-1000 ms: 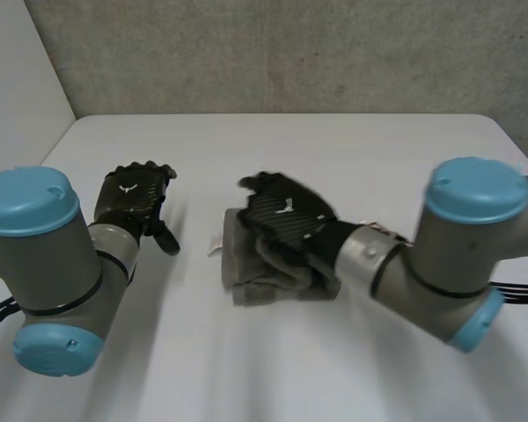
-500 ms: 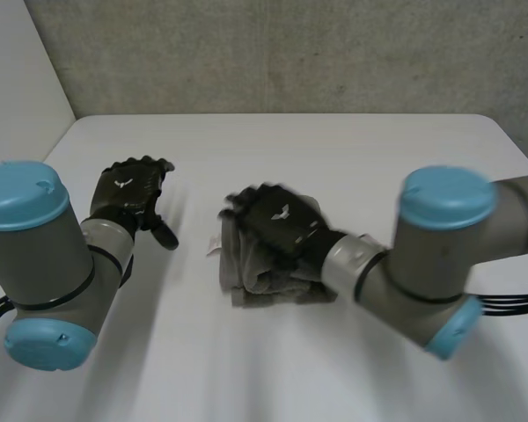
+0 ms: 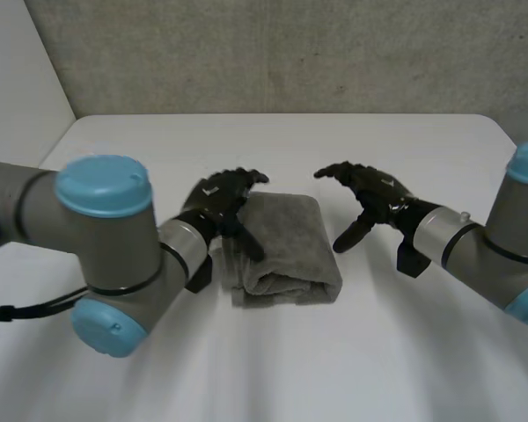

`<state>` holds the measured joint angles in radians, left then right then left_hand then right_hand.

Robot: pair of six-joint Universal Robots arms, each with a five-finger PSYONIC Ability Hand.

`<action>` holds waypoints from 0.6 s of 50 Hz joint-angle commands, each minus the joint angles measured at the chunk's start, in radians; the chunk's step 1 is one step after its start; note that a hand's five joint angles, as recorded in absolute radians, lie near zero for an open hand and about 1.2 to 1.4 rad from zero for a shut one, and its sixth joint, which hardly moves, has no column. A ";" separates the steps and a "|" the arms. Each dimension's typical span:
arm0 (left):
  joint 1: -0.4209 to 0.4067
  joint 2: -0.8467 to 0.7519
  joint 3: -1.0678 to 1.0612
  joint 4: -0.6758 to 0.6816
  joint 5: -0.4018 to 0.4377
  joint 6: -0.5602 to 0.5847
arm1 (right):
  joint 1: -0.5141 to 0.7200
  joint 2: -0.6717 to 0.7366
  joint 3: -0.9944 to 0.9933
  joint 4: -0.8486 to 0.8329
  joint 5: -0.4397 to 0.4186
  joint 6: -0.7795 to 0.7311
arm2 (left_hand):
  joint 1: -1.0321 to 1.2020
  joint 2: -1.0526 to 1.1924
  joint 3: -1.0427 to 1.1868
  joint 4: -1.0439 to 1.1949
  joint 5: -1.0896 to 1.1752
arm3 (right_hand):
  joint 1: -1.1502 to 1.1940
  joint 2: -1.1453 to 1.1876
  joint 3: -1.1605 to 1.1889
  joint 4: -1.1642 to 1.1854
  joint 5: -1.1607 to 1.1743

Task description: Fold the towel.

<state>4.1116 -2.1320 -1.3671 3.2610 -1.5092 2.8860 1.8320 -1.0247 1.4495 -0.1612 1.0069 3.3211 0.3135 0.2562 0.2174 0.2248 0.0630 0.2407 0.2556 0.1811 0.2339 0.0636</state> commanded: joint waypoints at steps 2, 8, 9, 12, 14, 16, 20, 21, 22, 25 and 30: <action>-0.028 -0.088 0.039 -0.020 0.003 -0.014 | 0.021 0.168 -0.075 0.011 0.009 0.001 | -0.115 -0.057 -0.043 -0.050 -0.039 | -0.066 -0.081 -0.007 -0.059 -0.064; -0.022 -0.089 0.033 -0.020 0.001 -0.004 | 0.067 0.236 -0.132 0.022 0.018 0.001 | -0.118 -0.060 -0.043 -0.050 -0.042 | -0.066 -0.081 -0.007 -0.059 -0.064; -0.022 -0.089 0.033 -0.020 0.001 -0.004 | 0.067 0.236 -0.132 0.022 0.018 0.001 | -0.118 -0.060 -0.043 -0.050 -0.042 | -0.066 -0.081 -0.007 -0.059 -0.064; -0.011 -0.085 0.022 -0.023 0.000 0.002 | 0.073 0.255 -0.141 0.022 0.021 0.000 | -0.118 -0.060 -0.043 -0.050 -0.042 | -0.066 -0.081 -0.007 -0.059 -0.064; 0.001 -0.085 0.014 -0.026 -0.002 0.004 | 0.087 0.268 -0.152 0.022 0.021 0.000 | -0.118 -0.060 -0.043 -0.050 -0.042 | -0.066 -0.081 -0.007 -0.059 -0.064; 0.047 -0.083 -0.009 -0.037 0.000 0.009 | 0.104 0.274 -0.156 0.022 0.022 0.000 | -0.118 -0.060 -0.043 -0.050 -0.042 | -0.066 -0.081 -0.007 -0.059 -0.064; 0.088 -0.077 -0.030 -0.043 0.000 0.035 | 0.125 0.276 -0.159 0.023 0.030 -0.003 | -0.121 -0.063 -0.043 -0.050 -0.045 | -0.066 -0.081 -0.007 -0.059 -0.064; 0.104 -0.074 -0.041 -0.044 -0.002 0.056 | 0.128 0.275 -0.159 0.023 0.035 -0.006 | -0.121 -0.063 -0.043 -0.050 -0.045 | -0.066 -0.081 -0.007 -0.059 -0.064; 0.104 -0.074 -0.041 -0.044 -0.002 0.056 | 0.130 0.275 -0.159 0.023 0.038 -0.009 | -0.121 -0.063 -0.043 -0.050 -0.045 | -0.066 -0.081 -0.007 -0.059 -0.064; 0.141 -0.072 -0.069 -0.041 -0.002 0.098 | 0.130 0.270 -0.159 0.022 0.047 -0.015 | -0.123 -0.066 -0.043 -0.050 -0.048 | -0.066 -0.081 -0.007 -0.059 -0.064; 0.170 -0.072 -0.107 -0.040 0.006 0.122 | 0.139 0.270 -0.161 0.020 0.065 -0.020 | -0.132 -0.075 -0.043 -0.050 -0.056 | -0.066 -0.081 -0.007 -0.059 -0.064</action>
<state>4.2540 -2.2045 -1.4398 3.2185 -1.5092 2.9800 1.9651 -0.7517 1.2891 -0.1388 1.0522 3.3080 0.3134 0.2542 0.2174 0.2248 0.0542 0.2202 0.2560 0.1811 0.2339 0.0636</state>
